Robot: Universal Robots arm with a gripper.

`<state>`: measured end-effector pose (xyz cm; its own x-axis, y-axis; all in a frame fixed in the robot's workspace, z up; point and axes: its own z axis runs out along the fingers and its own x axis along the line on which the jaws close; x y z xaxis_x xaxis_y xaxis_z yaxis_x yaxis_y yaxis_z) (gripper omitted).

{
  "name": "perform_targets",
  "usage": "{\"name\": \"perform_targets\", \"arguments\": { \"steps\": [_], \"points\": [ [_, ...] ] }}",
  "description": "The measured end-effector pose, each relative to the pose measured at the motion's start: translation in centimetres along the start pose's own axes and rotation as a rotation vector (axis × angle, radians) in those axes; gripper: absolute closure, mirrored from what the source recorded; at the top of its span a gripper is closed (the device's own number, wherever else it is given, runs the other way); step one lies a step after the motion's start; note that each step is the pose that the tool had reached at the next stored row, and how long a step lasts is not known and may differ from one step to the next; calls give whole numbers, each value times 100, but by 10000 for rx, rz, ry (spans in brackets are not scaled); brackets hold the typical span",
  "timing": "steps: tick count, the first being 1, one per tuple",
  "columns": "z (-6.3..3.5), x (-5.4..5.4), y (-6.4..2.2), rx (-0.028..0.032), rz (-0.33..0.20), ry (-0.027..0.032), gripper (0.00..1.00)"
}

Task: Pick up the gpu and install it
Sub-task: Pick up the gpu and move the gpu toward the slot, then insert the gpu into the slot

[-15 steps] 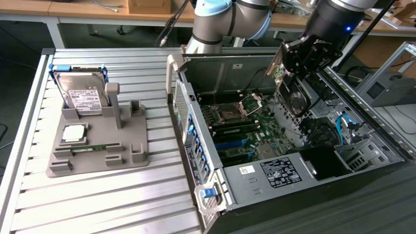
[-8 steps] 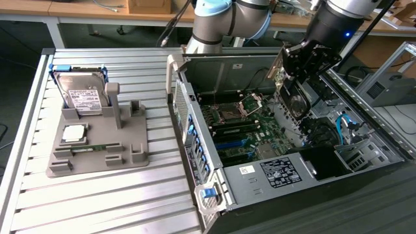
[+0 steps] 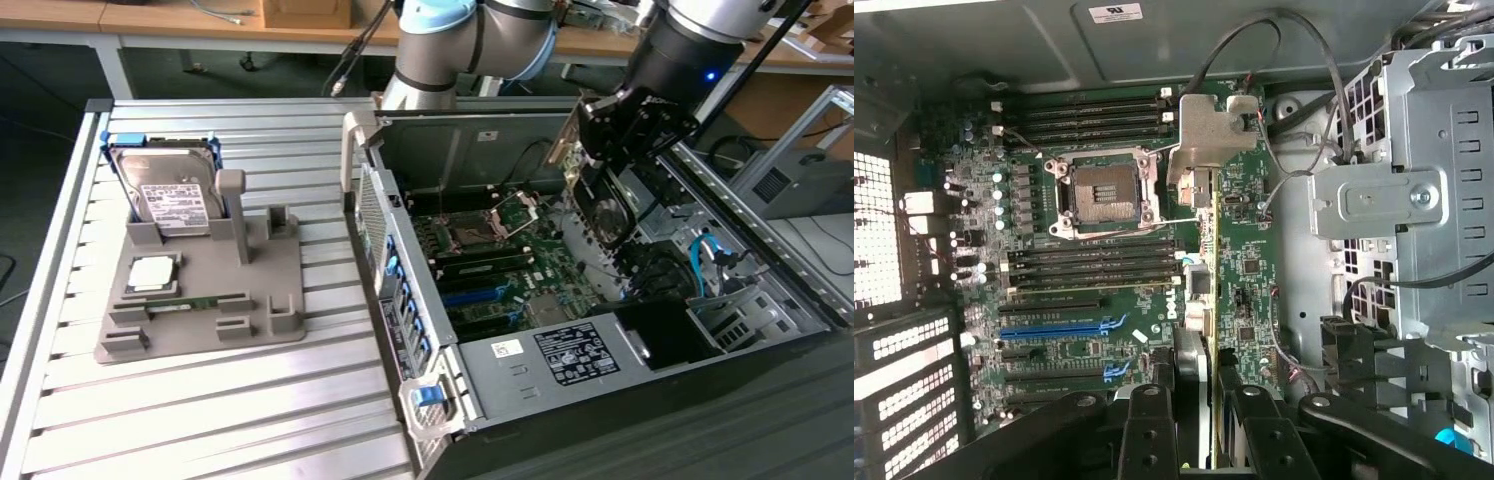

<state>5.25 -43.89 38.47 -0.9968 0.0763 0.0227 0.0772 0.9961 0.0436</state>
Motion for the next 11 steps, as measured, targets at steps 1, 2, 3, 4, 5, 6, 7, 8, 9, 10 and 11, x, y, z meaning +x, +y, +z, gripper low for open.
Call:
{"name": "perform_targets", "arguments": {
  "steps": [1,2,3,4,5,6,7,8,9,10,11],
  "points": [
    [0,0,0,0,0,0,73],
    [0,0,0,0,0,0,73],
    [0,0,0,0,0,0,73],
    [0,0,0,0,0,0,73],
    [0,0,0,0,0,0,73],
    [0,0,0,1,0,0,73],
    [0,0,0,0,0,0,73],
    [0,0,0,0,0,0,73],
    [0,0,0,0,-15,0,73],
    [0,0,0,2,-64,3,73],
    [0,0,0,4,-166,7,73]
  ]
}}
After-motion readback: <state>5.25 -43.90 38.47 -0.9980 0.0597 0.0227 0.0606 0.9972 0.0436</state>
